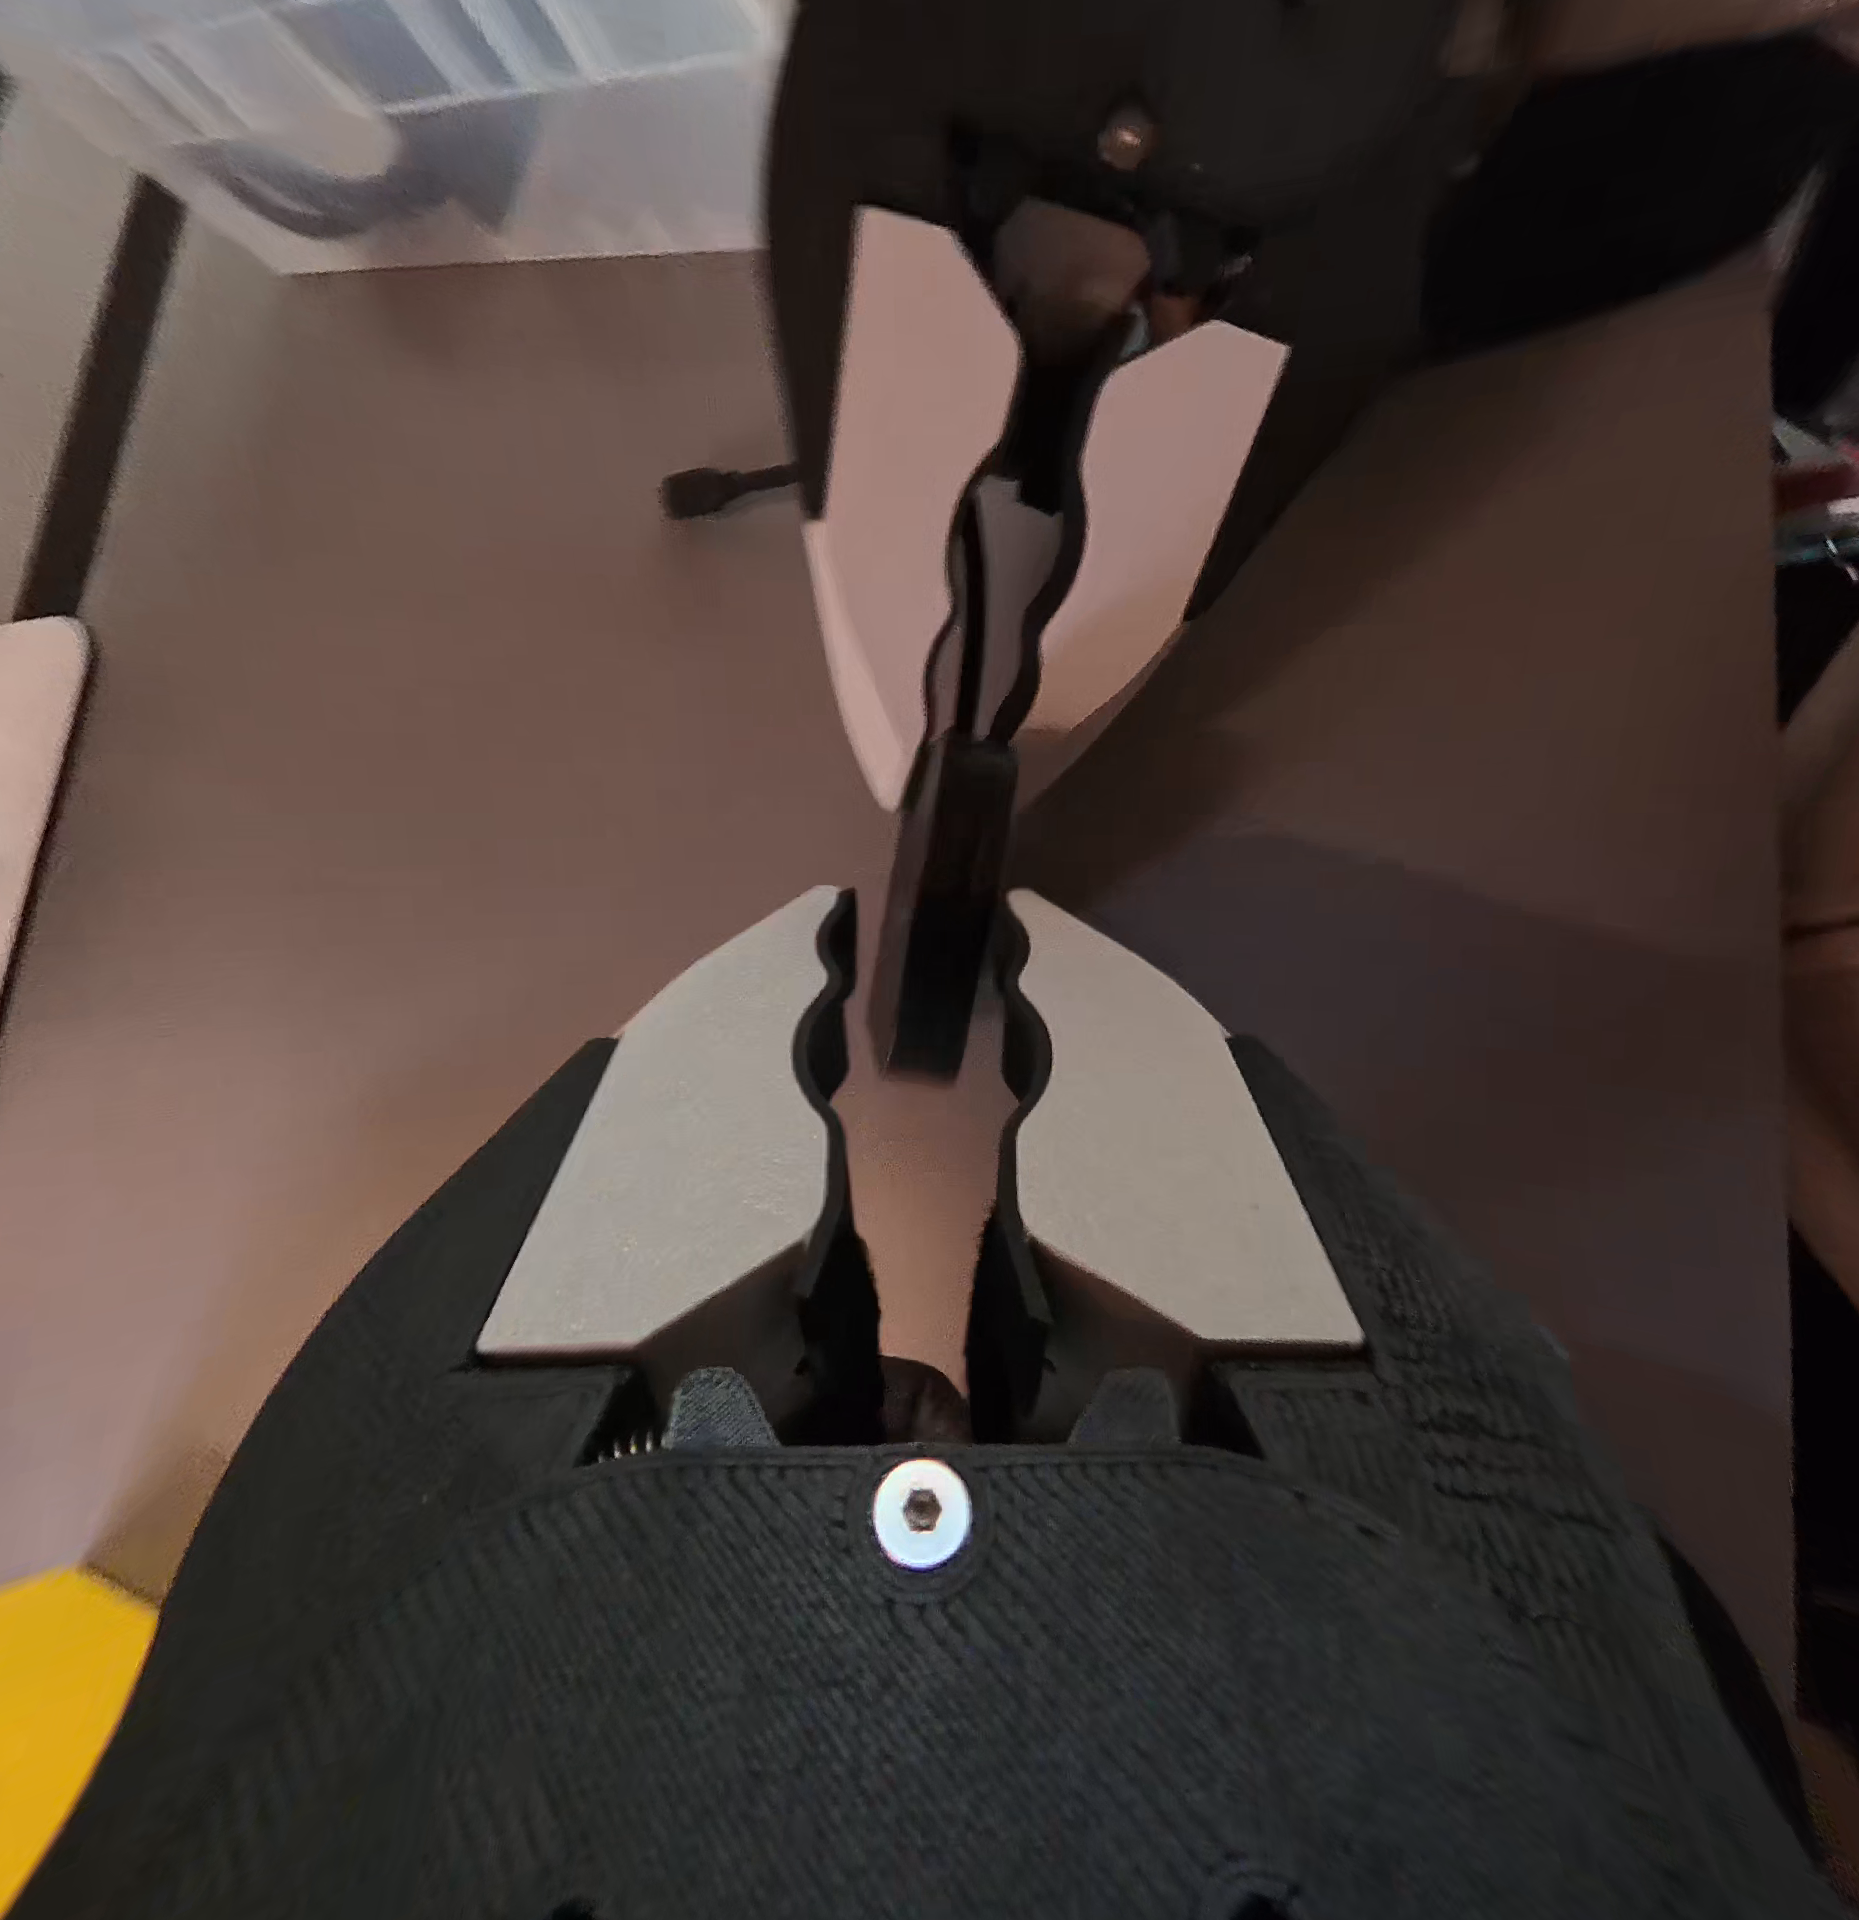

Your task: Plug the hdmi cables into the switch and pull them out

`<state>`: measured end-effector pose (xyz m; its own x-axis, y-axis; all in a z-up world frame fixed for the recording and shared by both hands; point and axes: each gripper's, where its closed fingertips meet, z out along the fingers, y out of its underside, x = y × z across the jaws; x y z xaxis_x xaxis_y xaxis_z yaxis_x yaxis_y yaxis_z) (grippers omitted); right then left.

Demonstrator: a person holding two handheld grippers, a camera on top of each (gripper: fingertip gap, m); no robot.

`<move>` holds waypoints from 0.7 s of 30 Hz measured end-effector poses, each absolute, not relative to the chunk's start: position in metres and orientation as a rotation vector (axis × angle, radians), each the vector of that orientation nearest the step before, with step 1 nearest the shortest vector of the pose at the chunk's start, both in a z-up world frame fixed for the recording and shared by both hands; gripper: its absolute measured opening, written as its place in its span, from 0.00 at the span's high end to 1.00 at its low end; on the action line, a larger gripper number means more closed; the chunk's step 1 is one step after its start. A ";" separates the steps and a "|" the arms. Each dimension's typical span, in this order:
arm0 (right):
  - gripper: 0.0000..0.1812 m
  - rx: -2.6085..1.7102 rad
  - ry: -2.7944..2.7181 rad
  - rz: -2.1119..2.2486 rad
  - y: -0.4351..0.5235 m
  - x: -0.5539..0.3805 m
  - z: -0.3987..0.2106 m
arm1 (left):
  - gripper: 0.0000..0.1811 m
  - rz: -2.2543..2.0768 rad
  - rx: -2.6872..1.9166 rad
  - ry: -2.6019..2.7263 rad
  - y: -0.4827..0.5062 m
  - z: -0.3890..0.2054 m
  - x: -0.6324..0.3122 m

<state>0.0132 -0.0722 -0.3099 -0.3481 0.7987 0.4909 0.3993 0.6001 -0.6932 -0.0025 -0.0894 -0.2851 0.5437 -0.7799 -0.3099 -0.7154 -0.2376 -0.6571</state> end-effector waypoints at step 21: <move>0.87 -0.884 -2.023 0.368 -0.050 0.027 -0.327 | 0.77 0.492 -2.336 0.057 -0.181 -0.228 -0.292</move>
<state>0.0273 -0.0502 -0.3272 -0.3665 0.7070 0.6049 0.4490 0.7038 -0.5506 -0.2921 -0.1806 -0.2278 0.9256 0.1009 -0.3648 -0.1813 -0.7280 -0.6612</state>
